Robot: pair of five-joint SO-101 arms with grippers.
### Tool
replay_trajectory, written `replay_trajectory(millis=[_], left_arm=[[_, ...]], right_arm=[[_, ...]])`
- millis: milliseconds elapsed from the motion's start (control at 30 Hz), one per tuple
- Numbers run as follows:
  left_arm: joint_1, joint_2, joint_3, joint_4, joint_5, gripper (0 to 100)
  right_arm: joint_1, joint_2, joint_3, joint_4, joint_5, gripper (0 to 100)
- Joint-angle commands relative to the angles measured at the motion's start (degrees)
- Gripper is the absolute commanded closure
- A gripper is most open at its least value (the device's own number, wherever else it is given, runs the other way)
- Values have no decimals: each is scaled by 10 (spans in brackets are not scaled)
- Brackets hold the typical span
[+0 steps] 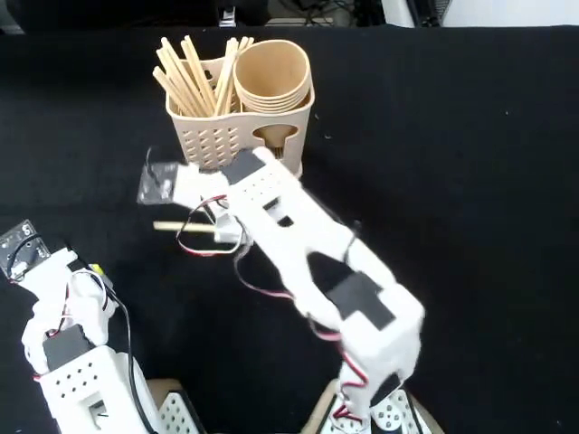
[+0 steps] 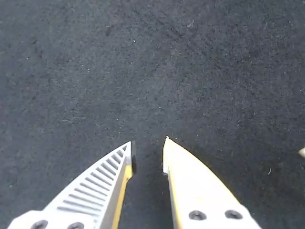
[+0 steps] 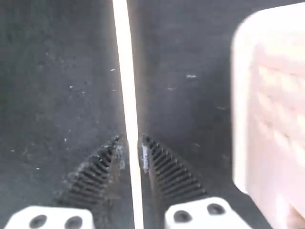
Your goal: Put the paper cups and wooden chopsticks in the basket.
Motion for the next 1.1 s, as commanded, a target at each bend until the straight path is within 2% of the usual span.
replay_trajectory(millis=[0, 167, 267, 567, 833, 1067], left_arm=[[1, -5, -29, -11, 5, 873], [3, -5, -28, -12, 5, 873], [3, -5, -28, -12, 5, 873], [4, -5, -28, -12, 5, 873], [4, -5, -28, -12, 4, 873], [2, -5, -28, -12, 4, 873]], right_arm=[[4, -117, -5, 3, -64, 986], [11, -231, -7, -34, -170, 986], [-3, -290, -8, -82, -207, 986], [-4, -364, 13, -357, -344, 986], [8, -305, 41, -625, -357, 986], [28, -218, 38, -668, -357, 986]])
